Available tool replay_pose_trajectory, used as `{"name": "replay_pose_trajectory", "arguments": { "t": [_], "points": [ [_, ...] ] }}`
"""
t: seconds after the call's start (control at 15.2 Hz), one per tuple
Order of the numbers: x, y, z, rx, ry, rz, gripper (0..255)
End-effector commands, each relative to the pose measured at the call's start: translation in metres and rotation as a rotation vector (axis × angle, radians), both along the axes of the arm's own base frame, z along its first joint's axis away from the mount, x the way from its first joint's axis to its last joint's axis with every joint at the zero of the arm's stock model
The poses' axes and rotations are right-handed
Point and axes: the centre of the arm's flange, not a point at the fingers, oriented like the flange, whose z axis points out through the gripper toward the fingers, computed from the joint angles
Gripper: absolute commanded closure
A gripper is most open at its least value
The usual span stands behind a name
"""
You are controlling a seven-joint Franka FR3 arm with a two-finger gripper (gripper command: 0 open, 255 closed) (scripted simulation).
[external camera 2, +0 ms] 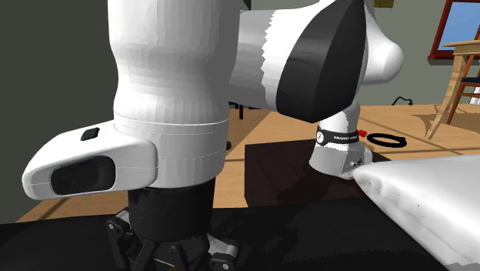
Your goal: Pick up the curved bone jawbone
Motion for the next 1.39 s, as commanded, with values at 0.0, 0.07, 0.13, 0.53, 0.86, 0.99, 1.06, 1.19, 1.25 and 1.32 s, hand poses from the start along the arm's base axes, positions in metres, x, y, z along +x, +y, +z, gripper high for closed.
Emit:
{"name": "replay_pose_trajectory", "arguments": {
  "t": [0.0, 0.07, 0.13, 0.53, 0.86, 0.99, 1.06, 1.19, 1.25, 1.32],
  "points": [
    [0.000, 0.000, 0.000, 0.000, 0.001, 0.000, 255],
    [0.000, 0.000, 0.000, 0.000, 0.001, 0.000, 255],
    [0.000, 0.000, 0.000, 0.000, 0.001, 0.000, 255],
    [0.000, 0.000, 0.015, 0.000, 0.001, 0.000, 255],
    [0.000, 0.000, 0.042, 0.000, 0.001, 0.000, 255],
    [0.000, 0.000, 0.052, 0.000, 0.001, 0.000, 255],
    [0.000, 0.000, 0.058, 0.000, 0.001, 0.000, 255],
    [0.000, 0.000, 0.068, 0.000, 0.001, 0.000, 255],
    [0.000, 0.000, 0.073, 0.000, 0.001, 0.000, 255],
    [0.000, 0.000, 0.079, 0.000, 0.001, 0.000, 255]
  ]
}}
